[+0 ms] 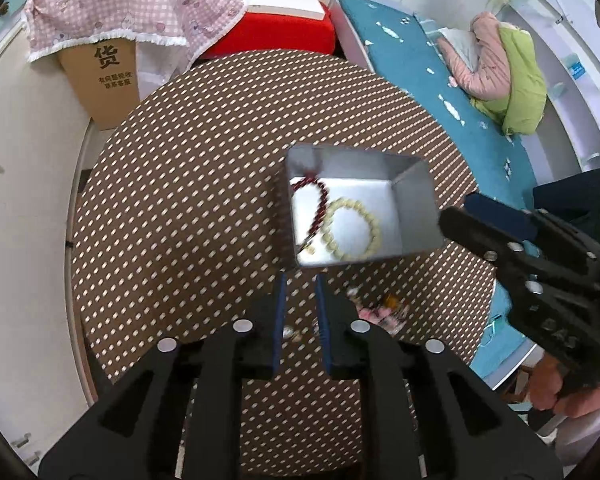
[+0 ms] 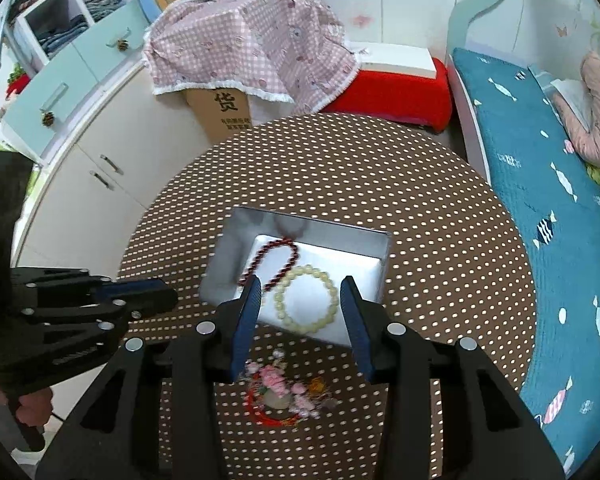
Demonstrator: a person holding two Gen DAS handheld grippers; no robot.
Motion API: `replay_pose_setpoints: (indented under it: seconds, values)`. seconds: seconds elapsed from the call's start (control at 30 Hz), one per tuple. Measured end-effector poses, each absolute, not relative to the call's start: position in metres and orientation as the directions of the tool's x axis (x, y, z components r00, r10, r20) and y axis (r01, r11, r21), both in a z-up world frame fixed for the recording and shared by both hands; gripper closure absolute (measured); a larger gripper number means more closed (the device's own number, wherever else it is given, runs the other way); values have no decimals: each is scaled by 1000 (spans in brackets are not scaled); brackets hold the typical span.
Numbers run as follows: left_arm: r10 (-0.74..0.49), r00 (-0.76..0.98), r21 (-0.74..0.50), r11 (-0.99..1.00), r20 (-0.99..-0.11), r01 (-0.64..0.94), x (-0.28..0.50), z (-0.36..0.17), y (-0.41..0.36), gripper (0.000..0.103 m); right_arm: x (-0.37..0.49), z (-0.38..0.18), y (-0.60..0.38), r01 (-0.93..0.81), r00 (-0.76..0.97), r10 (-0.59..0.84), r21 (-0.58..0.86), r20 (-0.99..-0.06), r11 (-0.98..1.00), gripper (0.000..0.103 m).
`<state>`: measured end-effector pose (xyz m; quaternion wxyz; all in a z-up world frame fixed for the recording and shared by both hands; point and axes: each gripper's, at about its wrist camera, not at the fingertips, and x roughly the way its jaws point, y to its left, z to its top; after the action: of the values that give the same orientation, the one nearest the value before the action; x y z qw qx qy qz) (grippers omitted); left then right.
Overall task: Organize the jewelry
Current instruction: 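Grasp the pink bunny charm with the left tool while the right tool grasps the pearl pendant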
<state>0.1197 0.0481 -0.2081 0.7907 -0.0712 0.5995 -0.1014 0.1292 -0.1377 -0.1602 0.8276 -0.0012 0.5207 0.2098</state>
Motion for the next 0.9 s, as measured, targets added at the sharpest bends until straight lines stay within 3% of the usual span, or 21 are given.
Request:
replay_pose_setpoints:
  seconds: [0.2,0.43,0.9]
  values:
    - [-225,235,-221,974,-946,42,98,-219,72,80,105,-166,-111,-412,328,396,247,-858,877,64]
    - [-211,187,-211,977,-959,23,80,-241,94,79,85,-209,-69,-486,192,413,279,-890,828,65]
    - [-255,117,-256,967,-960,0,65,-272,110,79,82,-268,-24,-528,95,319,224,-943,819,83]
